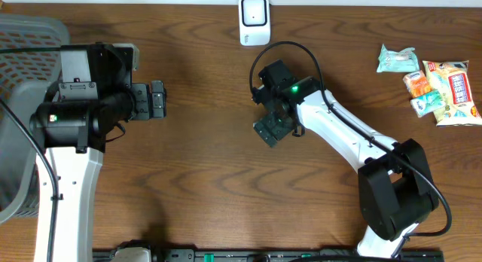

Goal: Scan the item barcode

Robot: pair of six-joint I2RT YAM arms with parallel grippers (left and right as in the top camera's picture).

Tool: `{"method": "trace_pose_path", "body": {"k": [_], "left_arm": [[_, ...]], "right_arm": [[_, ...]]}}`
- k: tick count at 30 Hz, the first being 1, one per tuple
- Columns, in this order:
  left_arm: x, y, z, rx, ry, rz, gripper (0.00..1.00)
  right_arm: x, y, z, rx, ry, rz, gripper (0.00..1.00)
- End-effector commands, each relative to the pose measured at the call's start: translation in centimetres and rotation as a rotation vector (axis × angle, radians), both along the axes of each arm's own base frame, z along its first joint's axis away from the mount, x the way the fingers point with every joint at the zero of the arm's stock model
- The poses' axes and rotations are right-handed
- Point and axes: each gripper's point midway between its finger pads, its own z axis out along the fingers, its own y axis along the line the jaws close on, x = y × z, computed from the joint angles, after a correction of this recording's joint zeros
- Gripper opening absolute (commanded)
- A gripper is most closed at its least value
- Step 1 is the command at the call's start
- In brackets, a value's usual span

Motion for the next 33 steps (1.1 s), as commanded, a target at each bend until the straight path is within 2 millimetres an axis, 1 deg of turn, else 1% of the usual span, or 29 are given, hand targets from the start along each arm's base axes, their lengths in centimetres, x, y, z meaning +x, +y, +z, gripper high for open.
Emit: {"method": "trace_pose_path", "body": {"k": [1, 3, 5, 7, 9, 12, 15, 18, 22, 25, 27, 30, 33], "left_arm": [[0.1, 0.3, 0.1, 0.011, -0.003, 0.001, 0.98], [0.1, 0.3, 0.1, 0.011, -0.003, 0.001, 0.98], [0.1, 0.3, 0.1, 0.011, -0.003, 0.001, 0.98], [0.1, 0.3, 0.1, 0.011, -0.003, 0.001, 0.98], [0.1, 0.3, 0.1, 0.011, -0.003, 0.001, 0.98], [0.1, 0.3, 0.1, 0.011, -0.003, 0.001, 0.98], [0.1, 0.3, 0.1, 0.011, -0.003, 0.001, 0.98], [0.1, 0.3, 0.1, 0.011, -0.003, 0.001, 0.98], [0.1, 0.3, 0.1, 0.011, -0.003, 0.001, 0.98], [0.1, 0.3, 0.1, 0.011, -0.003, 0.001, 0.98], [0.1, 0.3, 0.1, 0.011, -0.003, 0.001, 0.98], [0.1, 0.3, 0.1, 0.011, -0.003, 0.001, 0.98], [0.1, 0.3, 0.1, 0.011, -0.003, 0.001, 0.98]], "right_arm": [[-0.1, 1.5, 0.1, 0.062, 0.003, 0.046, 0.99], [0.4, 2.2, 0.1, 0.098, -0.011, 0.037, 0.99], [0.8, 2.4, 0.0, 0.112, -0.019, 0.003, 0.99], [0.9, 2.5, -0.5, 0.112, -0.011, -0.013, 0.99], [0.8, 2.3, -1.4, 0.095, 0.007, -0.015, 0.99], [0.8, 1.5, -2.8, 0.042, 0.021, -0.025, 0.99], [0.4, 1.4, -3.7, 0.032, 0.046, -0.024, 0.99], [0.0, 1.4, -3.9, 0.024, 0.061, -0.019, 0.99], [0.2, 1.1, -3.9, 0.019, 0.061, -0.024, 0.99], [0.3, 0.8, -3.9, 0.019, 0.062, -0.030, 0.95], [0.3, 0.8, -4.0, 0.013, 0.061, -0.001, 0.92], [0.3, 0.7, -4.4, 0.002, 0.064, 0.045, 0.90], [0.3, 0.8, -4.6, 0.006, 0.068, 0.038, 0.89]]}}
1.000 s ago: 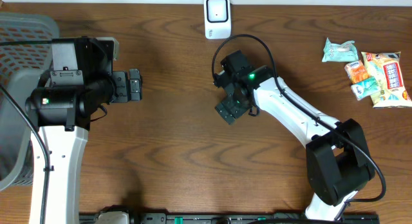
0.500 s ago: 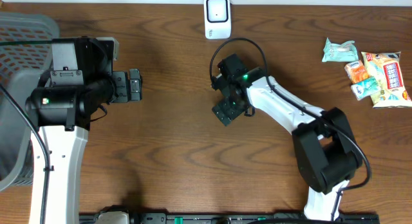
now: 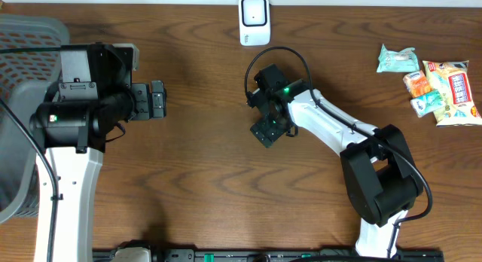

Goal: Scan the item barcode

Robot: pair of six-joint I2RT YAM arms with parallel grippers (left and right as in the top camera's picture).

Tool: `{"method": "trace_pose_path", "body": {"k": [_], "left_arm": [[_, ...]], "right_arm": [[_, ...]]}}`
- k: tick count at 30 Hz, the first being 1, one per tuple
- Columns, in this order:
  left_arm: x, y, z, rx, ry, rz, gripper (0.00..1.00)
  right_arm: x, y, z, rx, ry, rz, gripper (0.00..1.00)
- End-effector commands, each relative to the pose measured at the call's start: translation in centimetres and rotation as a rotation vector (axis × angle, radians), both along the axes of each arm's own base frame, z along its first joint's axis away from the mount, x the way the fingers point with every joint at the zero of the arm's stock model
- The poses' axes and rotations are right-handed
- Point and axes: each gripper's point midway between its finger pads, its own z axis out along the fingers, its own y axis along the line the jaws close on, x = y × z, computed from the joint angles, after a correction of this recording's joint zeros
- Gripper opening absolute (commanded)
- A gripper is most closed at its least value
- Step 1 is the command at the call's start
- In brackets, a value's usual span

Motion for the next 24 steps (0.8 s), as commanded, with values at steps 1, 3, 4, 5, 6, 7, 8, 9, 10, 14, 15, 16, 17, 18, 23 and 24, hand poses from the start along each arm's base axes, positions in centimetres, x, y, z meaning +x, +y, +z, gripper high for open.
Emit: {"method": "trace_pose_path", "body": {"k": [1, 3, 4, 5, 6, 7, 8, 9, 10, 14, 15, 16, 17, 18, 23, 24], "left_arm": [[0.1, 0.3, 0.1, 0.011, -0.003, 0.001, 0.98], [0.1, 0.3, 0.1, 0.011, -0.003, 0.001, 0.98], [0.1, 0.3, 0.1, 0.011, -0.003, 0.001, 0.98], [0.1, 0.3, 0.1, 0.011, -0.003, 0.001, 0.98], [0.1, 0.3, 0.1, 0.011, -0.003, 0.001, 0.98], [0.1, 0.3, 0.1, 0.011, -0.003, 0.001, 0.98], [0.1, 0.3, 0.1, 0.011, -0.003, 0.001, 0.98], [0.1, 0.3, 0.1, 0.011, -0.003, 0.001, 0.98], [0.1, 0.3, 0.1, 0.011, -0.003, 0.001, 0.98], [0.1, 0.3, 0.1, 0.011, -0.003, 0.001, 0.98], [0.1, 0.3, 0.1, 0.011, -0.003, 0.001, 0.98], [0.1, 0.3, 0.1, 0.011, -0.003, 0.001, 0.98], [0.1, 0.3, 0.1, 0.011, -0.003, 0.001, 0.98], [0.1, 0.3, 0.1, 0.011, -0.003, 0.001, 0.98], [0.1, 0.3, 0.1, 0.011, -0.003, 0.001, 0.98], [0.1, 0.3, 0.1, 0.011, -0.003, 0.001, 0.98]], "right_arm": [[0.0, -0.3, -0.7, -0.011, 0.013, 0.011, 0.88], [-0.1, -0.3, -0.8, -0.010, 0.015, 0.001, 0.88], [-0.1, -0.3, -0.8, -0.010, 0.016, -0.004, 0.88], [-0.1, -0.3, -0.9, -0.011, 0.018, -0.004, 0.87], [-0.1, -0.2, -1.0, -0.012, 0.019, -0.002, 0.87], [-0.2, -0.2, -1.2, -0.014, 0.022, 0.000, 0.86], [-0.2, -0.2, -1.3, -0.015, 0.026, -0.008, 0.86], [-0.3, -0.2, -1.6, -0.018, 0.031, -0.010, 0.86], [-0.3, -0.2, -1.7, -0.021, 0.035, -0.010, 0.85], [-0.5, -0.5, -2.6, -0.030, 0.056, -0.028, 0.84], [-0.5, -0.5, -2.7, -0.031, 0.058, -0.028, 0.83], [-0.5, -0.5, -2.7, -0.032, 0.058, -0.028, 0.81], [-0.5, -0.5, -2.7, -0.032, 0.058, -0.028, 0.78], [-0.5, -0.5, -2.7, -0.032, 0.058, -0.032, 0.74], [-0.8, -0.7, -2.7, -0.036, 0.073, -0.082, 0.67], [-0.8, -0.7, -2.7, -0.037, 0.075, -0.092, 0.66]]}}
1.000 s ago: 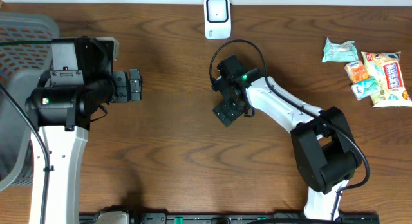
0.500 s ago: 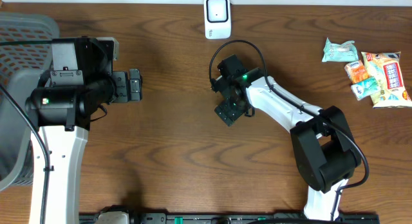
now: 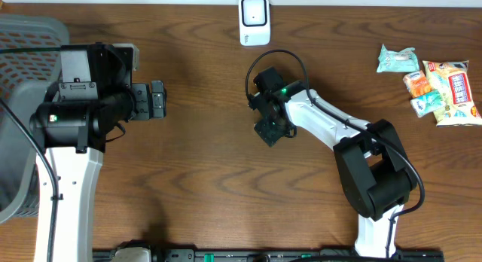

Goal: Scan the item barcode

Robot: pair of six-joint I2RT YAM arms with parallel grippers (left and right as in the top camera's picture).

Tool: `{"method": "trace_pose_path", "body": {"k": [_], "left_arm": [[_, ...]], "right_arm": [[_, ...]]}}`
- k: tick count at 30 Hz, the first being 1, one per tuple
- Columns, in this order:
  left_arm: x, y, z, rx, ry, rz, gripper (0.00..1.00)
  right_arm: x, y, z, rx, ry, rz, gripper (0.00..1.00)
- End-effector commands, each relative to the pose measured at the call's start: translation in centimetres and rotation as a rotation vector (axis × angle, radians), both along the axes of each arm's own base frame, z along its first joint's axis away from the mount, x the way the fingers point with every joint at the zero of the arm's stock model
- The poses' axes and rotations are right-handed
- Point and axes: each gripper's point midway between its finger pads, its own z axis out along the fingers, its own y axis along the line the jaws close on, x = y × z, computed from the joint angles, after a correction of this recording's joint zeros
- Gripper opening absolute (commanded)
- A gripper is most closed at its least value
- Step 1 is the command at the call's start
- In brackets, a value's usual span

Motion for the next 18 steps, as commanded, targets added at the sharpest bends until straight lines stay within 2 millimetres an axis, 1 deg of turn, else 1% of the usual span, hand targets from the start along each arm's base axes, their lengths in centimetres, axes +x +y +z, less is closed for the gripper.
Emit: {"method": "trace_pose_path", "body": {"k": [1, 5, 11, 16, 18], "left_arm": [[0.1, 0.3, 0.1, 0.011, -0.003, 0.001, 0.97], [0.1, 0.3, 0.1, 0.011, -0.003, 0.001, 0.98], [0.1, 0.3, 0.1, 0.011, -0.003, 0.001, 0.98], [0.1, 0.3, 0.1, 0.011, -0.003, 0.001, 0.98], [0.1, 0.3, 0.1, 0.011, -0.003, 0.001, 0.98]], "right_arm": [[-0.6, -0.2, -0.9, -0.002, 0.040, -0.058, 0.66], [-0.6, -0.2, -0.9, -0.001, 0.041, -0.065, 0.61], [-0.9, -0.4, -0.6, -0.010, 0.058, -0.064, 0.61], [-1.6, -0.3, -0.4, -0.004, 0.091, -0.062, 0.61], [-1.9, 0.0, -0.3, 0.017, 0.115, -0.063, 0.58]]}}
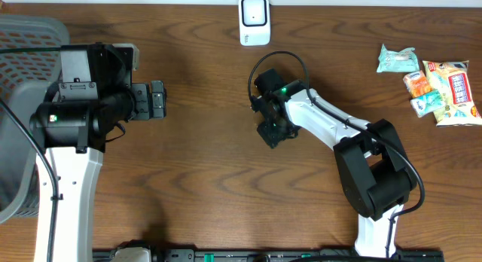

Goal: Scan the item barcode

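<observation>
The white barcode scanner (254, 19) stands at the table's far edge, centre. My right gripper (271, 132) hangs mid-table, a little in front of the scanner, pointing down. Its wrist covers the fingers, so neither their state nor any load shows. The item packets (433, 81) lie in a heap at the far right, well away from both grippers. My left gripper (157, 100) points right at the left side with nothing visible in it. Its finger gap is unclear from above.
A grey basket (22, 59) fills the left edge behind the left arm. The right arm's elbow (373, 175) rises over the table's right-front area. A black rail (263, 254) runs along the front edge.
My right gripper has shifted very slightly to the right and looks narrower from above. The left arm, scanner and packets have not moved.
The right gripper hung mid-table below the scanner with its elbow further right. It then stood a bit further left with the elbow drawn in. Since then it has stayed near the same spot, wrist turning a little. The left arm stayed still throughout.
</observation>
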Robot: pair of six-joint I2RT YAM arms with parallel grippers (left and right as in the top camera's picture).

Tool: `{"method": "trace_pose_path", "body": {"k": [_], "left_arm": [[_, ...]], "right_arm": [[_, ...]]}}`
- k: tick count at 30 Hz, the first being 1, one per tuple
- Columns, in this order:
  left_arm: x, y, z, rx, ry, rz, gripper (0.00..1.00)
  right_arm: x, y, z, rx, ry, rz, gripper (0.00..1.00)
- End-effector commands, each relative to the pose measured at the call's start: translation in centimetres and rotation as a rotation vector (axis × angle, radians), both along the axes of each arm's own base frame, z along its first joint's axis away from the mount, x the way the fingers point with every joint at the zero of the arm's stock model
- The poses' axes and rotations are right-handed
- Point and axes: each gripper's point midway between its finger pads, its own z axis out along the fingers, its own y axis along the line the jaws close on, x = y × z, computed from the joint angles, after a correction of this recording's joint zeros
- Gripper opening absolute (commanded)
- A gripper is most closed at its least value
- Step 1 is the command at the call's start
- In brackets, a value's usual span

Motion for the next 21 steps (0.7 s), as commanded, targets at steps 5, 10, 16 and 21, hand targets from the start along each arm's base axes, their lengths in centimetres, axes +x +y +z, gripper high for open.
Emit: {"method": "trace_pose_path", "body": {"k": [5, 10, 16, 21], "left_arm": [[0.1, 0.3, 0.1, 0.011, -0.003, 0.001, 0.98], [0.1, 0.3, 0.1, 0.011, -0.003, 0.001, 0.98], [0.1, 0.3, 0.1, 0.011, -0.003, 0.001, 0.98], [0.1, 0.3, 0.1, 0.011, -0.003, 0.001, 0.98]], "right_arm": [[-0.7, 1.2, 0.1, 0.115, 0.094, -0.039, 0.53], [-0.5, 1.1, 0.8, 0.158, 0.121, -0.064, 0.52], [1.1, 2.0, 3.6, 0.327, 0.163, -0.116, 0.52], [2.6, 3.8, 7.9, 0.635, 0.200, -0.075, 0.52]]}}
